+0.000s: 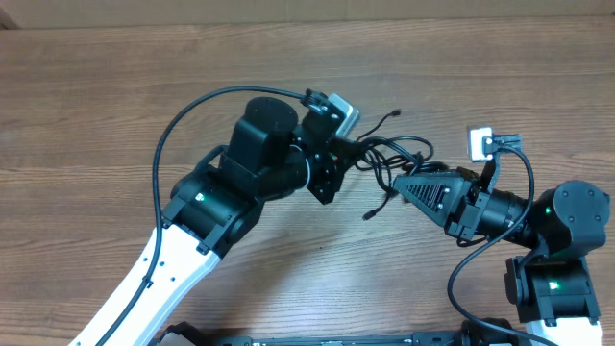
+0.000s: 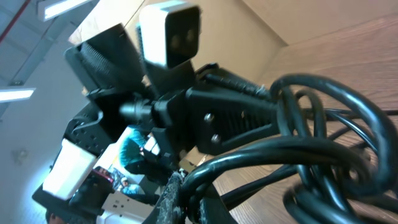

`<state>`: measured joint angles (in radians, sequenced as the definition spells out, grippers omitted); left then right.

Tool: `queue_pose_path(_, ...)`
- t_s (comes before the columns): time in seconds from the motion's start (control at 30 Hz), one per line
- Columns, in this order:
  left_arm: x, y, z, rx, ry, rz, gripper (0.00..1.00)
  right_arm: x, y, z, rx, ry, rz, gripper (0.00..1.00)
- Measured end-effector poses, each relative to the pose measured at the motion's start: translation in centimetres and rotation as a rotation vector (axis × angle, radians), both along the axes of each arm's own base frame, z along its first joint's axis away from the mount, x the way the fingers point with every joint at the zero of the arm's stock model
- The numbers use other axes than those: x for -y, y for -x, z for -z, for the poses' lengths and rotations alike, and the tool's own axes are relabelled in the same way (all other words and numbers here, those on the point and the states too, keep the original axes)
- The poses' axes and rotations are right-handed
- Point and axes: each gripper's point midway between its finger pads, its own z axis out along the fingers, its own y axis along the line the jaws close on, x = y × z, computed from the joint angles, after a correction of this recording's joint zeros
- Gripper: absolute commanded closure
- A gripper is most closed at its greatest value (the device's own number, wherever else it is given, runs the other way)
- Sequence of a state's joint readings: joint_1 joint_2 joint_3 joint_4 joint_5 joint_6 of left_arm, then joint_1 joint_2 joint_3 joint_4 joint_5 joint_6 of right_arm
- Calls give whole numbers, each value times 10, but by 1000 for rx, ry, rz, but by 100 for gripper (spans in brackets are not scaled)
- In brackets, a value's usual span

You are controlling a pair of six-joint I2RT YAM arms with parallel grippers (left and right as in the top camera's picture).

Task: Untangle cables

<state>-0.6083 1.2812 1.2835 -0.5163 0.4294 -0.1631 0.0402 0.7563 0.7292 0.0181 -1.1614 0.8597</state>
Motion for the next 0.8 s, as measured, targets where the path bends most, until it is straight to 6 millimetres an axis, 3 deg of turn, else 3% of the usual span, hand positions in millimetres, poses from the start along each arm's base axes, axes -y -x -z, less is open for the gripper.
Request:
queue_pose_path(0.37,-8,-6,6,-20,-24,-54,96,-1,4,-1,7,1,-26,96)
queue_pose_path(0.8,-28,-14,26,118,-233,-51,96,-3,7,0,3,1,-43,96)
